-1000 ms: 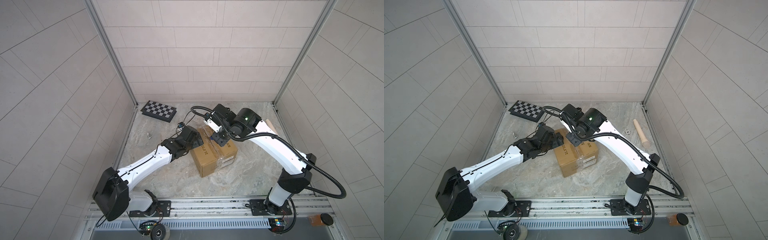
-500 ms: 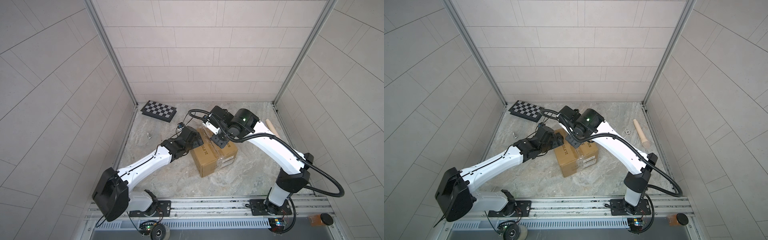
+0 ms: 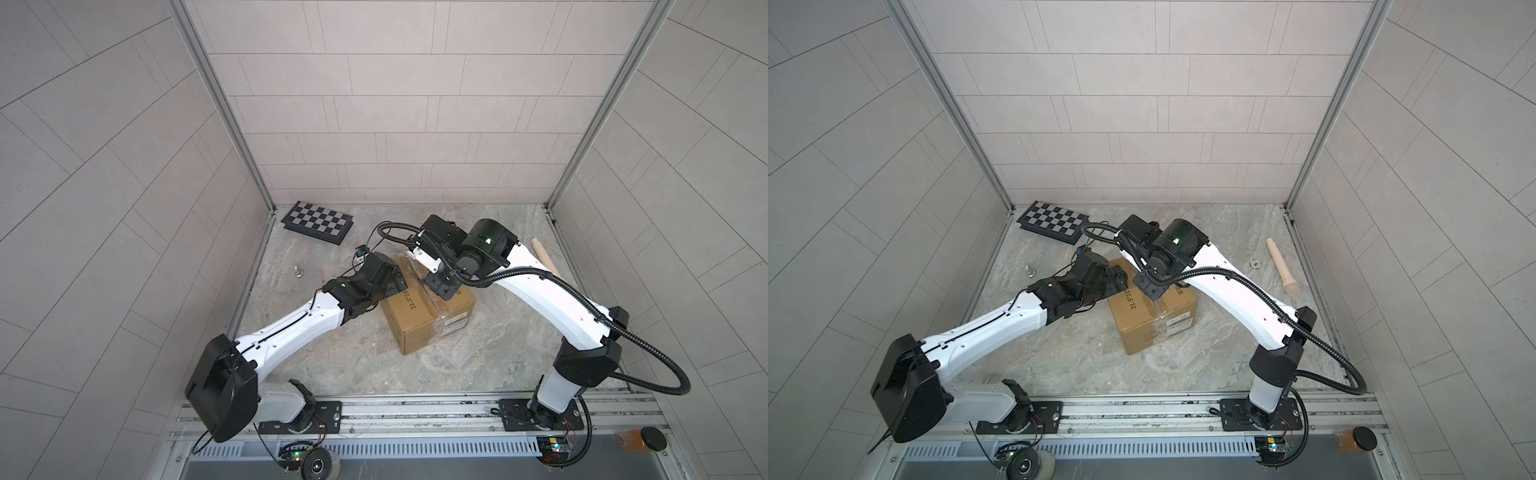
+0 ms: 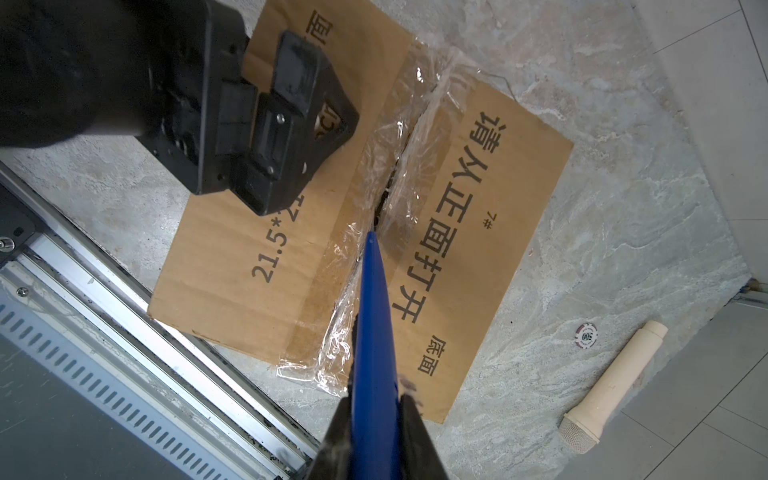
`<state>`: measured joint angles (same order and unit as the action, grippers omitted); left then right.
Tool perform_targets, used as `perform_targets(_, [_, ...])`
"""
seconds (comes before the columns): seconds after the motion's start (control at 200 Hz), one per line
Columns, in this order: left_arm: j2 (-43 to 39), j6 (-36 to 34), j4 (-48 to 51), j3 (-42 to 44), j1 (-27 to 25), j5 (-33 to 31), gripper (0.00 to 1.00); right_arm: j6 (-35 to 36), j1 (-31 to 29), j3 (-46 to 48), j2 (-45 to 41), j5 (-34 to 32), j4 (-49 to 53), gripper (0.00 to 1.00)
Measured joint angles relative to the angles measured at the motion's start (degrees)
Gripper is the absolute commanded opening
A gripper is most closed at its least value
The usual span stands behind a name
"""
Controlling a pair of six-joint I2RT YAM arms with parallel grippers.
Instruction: Unpack the express box
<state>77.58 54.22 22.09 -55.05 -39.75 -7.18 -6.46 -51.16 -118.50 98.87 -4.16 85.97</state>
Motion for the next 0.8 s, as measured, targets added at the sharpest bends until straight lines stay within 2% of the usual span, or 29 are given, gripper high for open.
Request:
perform_targets(0.17, [0.00, 0.00, -0.02, 0.20, 0.02, -0.07, 0.98, -0.96, 0.00, -3.54, 3.69, -0.11, 2.14, 0.00])
perform_targets(0.335, [0.07, 0.20, -0.11, 0.22, 0.00, 0.02, 0.98, -1.33, 0.17, -4.02, 3.85, 0.07, 2.71, 0.00])
perform_targets(0.801, [0.87, 1.29, 0.74, -0.42, -0.13, -0.02, 0.98, -1.55, 0.37, 2.64, -2.84, 1.73, 0.74, 0.00])
